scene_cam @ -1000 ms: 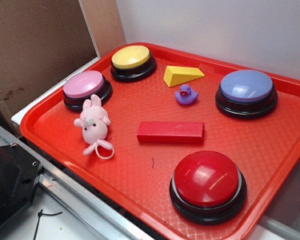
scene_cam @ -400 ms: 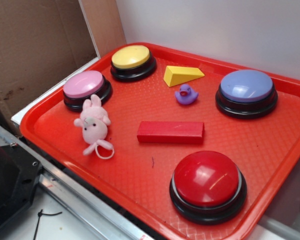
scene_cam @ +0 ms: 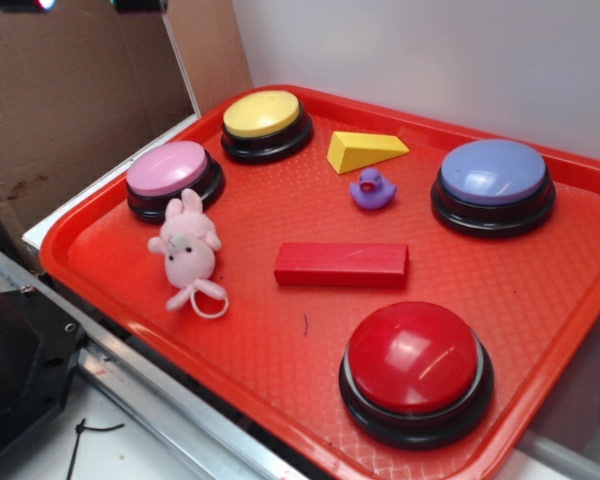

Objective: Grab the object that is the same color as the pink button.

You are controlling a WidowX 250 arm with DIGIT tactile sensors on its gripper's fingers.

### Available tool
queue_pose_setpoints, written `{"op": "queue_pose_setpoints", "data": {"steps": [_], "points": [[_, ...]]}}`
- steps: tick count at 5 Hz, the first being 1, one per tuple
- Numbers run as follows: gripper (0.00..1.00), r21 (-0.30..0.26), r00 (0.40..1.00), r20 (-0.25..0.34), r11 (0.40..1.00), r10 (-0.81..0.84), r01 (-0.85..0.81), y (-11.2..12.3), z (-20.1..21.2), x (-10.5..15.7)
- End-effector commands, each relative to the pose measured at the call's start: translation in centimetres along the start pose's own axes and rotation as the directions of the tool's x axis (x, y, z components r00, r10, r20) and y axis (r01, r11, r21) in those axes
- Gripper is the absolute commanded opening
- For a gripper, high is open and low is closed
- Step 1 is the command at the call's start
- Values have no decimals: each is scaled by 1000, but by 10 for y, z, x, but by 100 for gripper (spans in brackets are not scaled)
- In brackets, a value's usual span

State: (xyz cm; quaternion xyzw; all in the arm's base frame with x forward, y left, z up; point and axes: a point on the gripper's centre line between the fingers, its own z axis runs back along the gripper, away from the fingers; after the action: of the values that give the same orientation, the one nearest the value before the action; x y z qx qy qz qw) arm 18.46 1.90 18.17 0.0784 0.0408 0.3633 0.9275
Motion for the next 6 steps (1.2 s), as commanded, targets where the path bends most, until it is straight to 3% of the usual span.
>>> {"op": "queue_pose_setpoints", "data": {"steps": [1,2,3,4,5,6], "points": [[100,-66,973,94,974,-210,216,5,-2,-1],[100,-66,973,94,974,-210,216,5,-2,-1],[100,-19,987,-41,988,-154,153,-11,-50,-14],[100,-39,983,-62,985,-170,168,-34,-74,-28],[100,9,968,-133,977,-212,215,-28,-106,-31],[100,36,960,-142,968,-242,250,-19,-122,-22]]}}
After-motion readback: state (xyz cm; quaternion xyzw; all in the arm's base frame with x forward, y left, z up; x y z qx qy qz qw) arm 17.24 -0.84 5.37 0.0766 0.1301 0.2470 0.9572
